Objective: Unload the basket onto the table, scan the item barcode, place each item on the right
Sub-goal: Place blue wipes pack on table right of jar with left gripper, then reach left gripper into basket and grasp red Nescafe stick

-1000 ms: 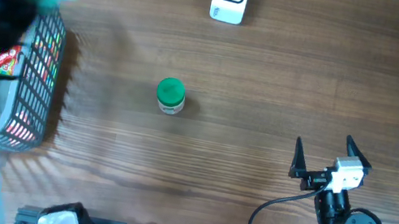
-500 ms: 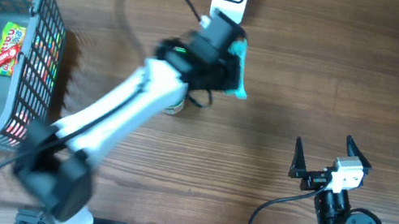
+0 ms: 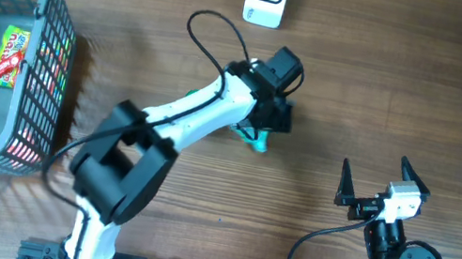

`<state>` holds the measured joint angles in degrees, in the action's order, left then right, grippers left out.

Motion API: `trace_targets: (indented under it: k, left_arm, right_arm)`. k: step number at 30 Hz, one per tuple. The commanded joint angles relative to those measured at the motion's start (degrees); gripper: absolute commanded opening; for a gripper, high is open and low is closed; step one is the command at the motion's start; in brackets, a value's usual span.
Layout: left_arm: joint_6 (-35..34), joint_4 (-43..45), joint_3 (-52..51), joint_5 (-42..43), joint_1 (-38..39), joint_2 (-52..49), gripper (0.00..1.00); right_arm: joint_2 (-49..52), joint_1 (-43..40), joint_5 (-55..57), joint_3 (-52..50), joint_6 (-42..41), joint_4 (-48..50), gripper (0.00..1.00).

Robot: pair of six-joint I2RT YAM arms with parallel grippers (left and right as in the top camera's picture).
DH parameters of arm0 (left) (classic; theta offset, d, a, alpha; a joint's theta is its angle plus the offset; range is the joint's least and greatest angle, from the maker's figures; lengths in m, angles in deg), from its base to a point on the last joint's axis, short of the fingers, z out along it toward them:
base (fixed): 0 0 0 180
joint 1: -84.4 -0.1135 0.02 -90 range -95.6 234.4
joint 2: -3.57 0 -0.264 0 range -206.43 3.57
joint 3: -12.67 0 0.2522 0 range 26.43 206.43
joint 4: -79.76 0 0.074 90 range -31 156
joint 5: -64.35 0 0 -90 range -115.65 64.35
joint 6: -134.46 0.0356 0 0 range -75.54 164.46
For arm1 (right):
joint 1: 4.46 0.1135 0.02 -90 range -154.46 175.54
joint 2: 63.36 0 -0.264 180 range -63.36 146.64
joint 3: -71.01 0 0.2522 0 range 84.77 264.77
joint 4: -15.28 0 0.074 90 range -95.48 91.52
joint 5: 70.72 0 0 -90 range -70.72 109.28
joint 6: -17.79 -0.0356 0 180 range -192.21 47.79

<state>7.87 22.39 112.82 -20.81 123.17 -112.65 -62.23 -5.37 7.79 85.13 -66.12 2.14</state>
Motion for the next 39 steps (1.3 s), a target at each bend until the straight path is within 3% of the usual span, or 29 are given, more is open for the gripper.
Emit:
trace_targets:
  k: [1, 6, 11, 16, 20, 26, 30, 39]
  left_arm:
    - [7.89, -2.71, 8.85, 0.09, -0.11, 12.61, 1.0]
    - [9.7, -9.55, 16.92, -12.68, -4.96, 24.46, 1.0]
    - [11.87, -12.07, 17.22, -21.57, -16.33, 34.69, 1.0]
    - [-4.44, -21.73, 17.07, -22.95, -37.97, 37.88, 1.0]
    - [-14.38, -26.08, 16.39, -19.52, -52.81, 35.65, 1.0]
    - [-24.59, -26.86, 14.25, -14.01, -68.52, 27.47, 1.0]
    - [-30.91, -26.73, 12.35, -13.68, -72.3, 21.42, 1.0]
    - [-31.32, -19.85, 11.1, -17.53, -73.0, 4.07, 1.0]
  right_arm:
    - [0.04, 0.31, 0.55, -0.07, -0.09, 0.15, 1.0]
    - [0.04, 0.31, 0.55, -0.07, -0.09, 0.15, 1.0]
    - [0.04, 0.31, 0.55, -0.07, -0.07, 0.15, 1.0]
    - [0.04, 0.31, 0.52, -0.07, -0.09, 0.15, 1.0]
    - [0.04, 0.31, 0.55, -0.07, -0.09, 0.15, 1.0]
    - [0.04, 0.31, 0.55, -0.07, -0.09, 0.15, 1.0]
    - [0.04, 0.31, 0.52, -0.07, -0.07, 0.15, 1.0]
    - [0.04, 0.31, 0.55, -0.07, -0.09, 0.15, 1.0]
